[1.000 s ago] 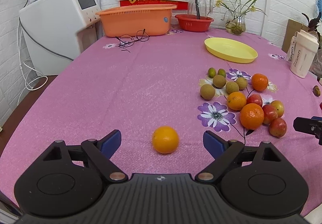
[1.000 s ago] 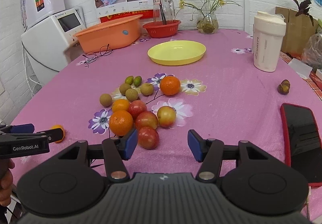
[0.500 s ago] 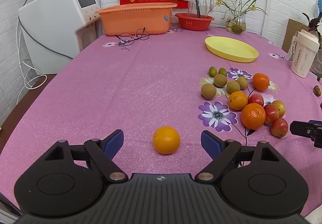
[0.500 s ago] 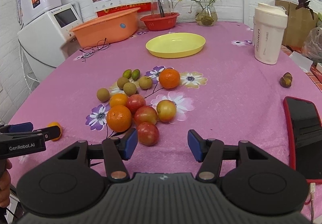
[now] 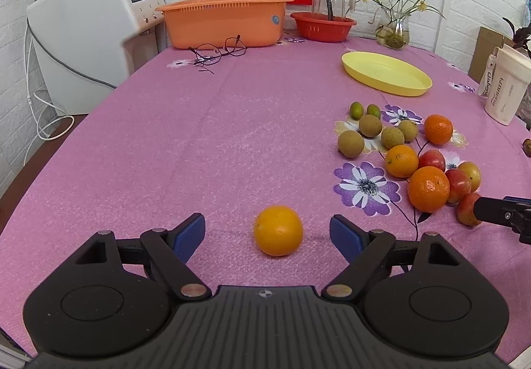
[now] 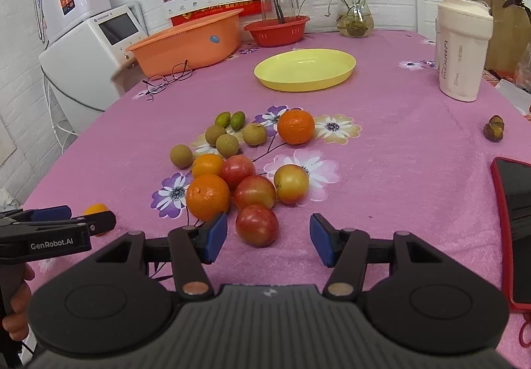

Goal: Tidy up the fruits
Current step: 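Close left tool on the orange while right tool closes on the red apple, then carry the orange with left tool while right tool carries apple to yellow plate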

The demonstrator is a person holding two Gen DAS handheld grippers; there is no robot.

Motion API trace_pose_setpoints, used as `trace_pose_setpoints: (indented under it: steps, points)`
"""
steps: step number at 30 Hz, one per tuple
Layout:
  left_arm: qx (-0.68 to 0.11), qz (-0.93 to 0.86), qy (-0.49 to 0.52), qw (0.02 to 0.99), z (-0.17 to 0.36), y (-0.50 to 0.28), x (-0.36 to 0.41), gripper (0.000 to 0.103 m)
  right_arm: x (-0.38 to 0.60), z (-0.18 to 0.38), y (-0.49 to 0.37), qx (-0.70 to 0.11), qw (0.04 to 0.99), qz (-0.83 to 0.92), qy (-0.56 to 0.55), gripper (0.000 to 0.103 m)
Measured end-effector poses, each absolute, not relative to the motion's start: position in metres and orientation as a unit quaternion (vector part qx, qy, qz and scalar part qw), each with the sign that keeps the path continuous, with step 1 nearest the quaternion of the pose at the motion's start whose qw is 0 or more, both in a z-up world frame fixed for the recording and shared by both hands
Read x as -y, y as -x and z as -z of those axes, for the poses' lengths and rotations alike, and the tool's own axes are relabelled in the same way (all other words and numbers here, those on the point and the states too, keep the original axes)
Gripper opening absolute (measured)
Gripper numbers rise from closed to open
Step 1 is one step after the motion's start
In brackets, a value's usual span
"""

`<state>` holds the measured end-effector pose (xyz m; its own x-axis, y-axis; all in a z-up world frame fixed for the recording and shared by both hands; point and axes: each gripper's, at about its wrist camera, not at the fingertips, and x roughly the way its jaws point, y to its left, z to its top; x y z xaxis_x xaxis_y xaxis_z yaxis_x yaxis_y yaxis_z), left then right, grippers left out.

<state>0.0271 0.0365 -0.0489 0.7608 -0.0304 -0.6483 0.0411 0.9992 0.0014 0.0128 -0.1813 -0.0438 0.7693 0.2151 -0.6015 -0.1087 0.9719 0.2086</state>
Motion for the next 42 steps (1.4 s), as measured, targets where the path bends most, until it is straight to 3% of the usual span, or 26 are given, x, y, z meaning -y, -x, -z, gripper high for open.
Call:
trace_pose_setpoints:
  steps: [6, 14, 18, 42]
  points:
    - [-0.349, 0.034, -0.013, 0.937, 0.053, -0.030, -0.034, 0.056, 0.180, 0.048, -0.017, -0.331, 0.936, -0.093, -0.078, 0.072]
    - [-0.357, 0.038, -0.008, 0.933, 0.058, -0.032, -0.036, 0.048, 0.179, 0.054, -0.024, -0.340, 0.933, -0.092, -0.078, 0.072]
    - [-0.352, 0.037, -0.008, 0.935, 0.058, -0.032, -0.038, 0.030, 0.175, 0.055, -0.025, -0.338, 0.934, -0.094, -0.069, 0.072]
    - [-0.296, 0.068, -0.040, 0.952, 0.019, -0.046, -0.009, 0.030, 0.192, 0.030, -0.024, -0.287, 0.951, -0.097, -0.064, 0.071]
